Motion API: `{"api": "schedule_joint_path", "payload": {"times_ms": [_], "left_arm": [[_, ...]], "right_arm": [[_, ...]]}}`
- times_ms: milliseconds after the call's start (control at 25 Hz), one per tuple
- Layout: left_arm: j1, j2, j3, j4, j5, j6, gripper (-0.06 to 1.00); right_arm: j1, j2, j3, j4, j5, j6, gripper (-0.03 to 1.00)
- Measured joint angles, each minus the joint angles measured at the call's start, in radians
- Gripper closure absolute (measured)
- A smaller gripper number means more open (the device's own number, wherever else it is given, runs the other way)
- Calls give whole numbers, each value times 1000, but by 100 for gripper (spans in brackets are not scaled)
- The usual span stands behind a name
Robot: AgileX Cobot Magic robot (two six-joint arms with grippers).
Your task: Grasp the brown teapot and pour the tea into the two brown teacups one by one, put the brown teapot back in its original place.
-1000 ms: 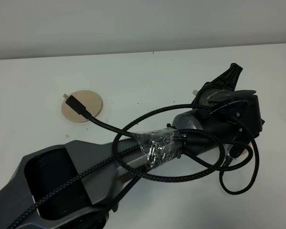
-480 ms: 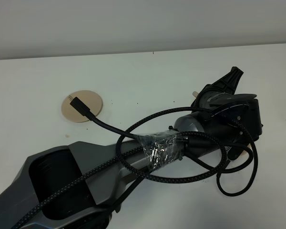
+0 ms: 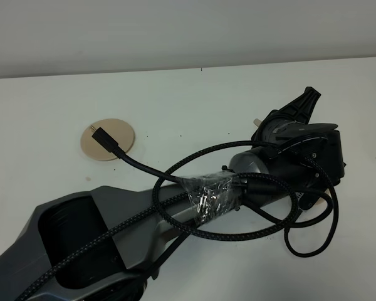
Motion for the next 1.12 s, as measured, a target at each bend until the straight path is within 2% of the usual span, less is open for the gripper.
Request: {"api": "schedule_joint_path", "payload": {"times_ms": [1120], "left_arm": [[-6,0,0,10,-3,0,82]], "right_arm": [[0,0,0,0,0,0,64]]}}
